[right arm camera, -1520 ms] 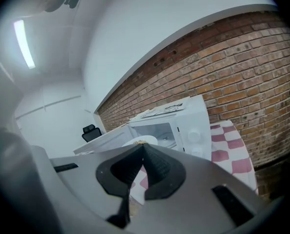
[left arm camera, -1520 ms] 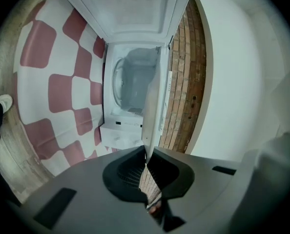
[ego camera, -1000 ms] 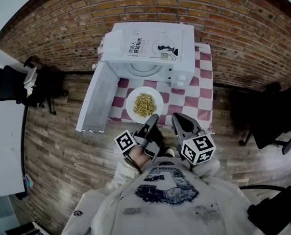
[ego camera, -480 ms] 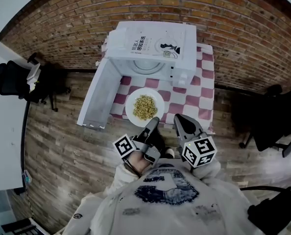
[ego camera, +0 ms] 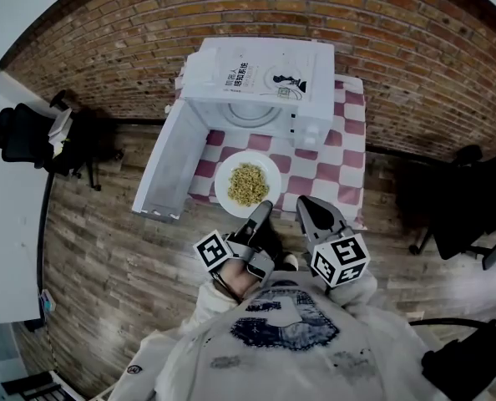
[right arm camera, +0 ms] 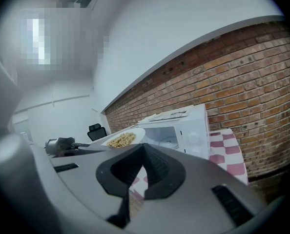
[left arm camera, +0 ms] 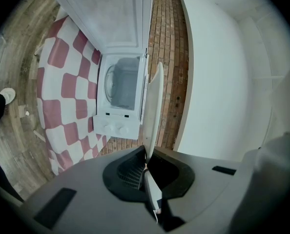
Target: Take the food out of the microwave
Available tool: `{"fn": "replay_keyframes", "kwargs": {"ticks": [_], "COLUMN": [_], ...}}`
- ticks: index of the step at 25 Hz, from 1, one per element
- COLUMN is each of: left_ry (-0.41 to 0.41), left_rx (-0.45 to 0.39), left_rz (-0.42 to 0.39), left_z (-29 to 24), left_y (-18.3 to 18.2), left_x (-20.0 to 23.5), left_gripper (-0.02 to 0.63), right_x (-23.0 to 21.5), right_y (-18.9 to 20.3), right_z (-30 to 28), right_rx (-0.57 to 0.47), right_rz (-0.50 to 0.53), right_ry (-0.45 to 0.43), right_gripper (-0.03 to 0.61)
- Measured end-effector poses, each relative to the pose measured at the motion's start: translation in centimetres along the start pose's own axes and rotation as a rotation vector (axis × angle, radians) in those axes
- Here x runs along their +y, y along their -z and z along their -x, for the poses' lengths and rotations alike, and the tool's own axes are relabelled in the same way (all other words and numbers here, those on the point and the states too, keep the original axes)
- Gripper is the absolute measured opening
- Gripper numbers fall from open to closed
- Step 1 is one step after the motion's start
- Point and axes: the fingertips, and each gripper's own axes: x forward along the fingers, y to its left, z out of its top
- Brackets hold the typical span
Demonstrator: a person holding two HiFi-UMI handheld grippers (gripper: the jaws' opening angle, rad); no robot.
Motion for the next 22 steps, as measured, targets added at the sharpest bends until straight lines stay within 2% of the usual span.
{"fn": "replay_keyframes", "kwargs": {"ticks": [22], "left_ry": [-0.006], "left_rx": [-0.017], "left_rz": [-0.001], "left_z": [-0.5], "left_y": [-0.5], "left_x": [0.4], "left_gripper": [0.018], "right_x": [-0.6], "right_y": [0.2], "right_z": [-0.9], "right_rx": [0.007], "right_rz": [-0.012], "right_ry": [-0.019], "right_gripper": [0.012]}}
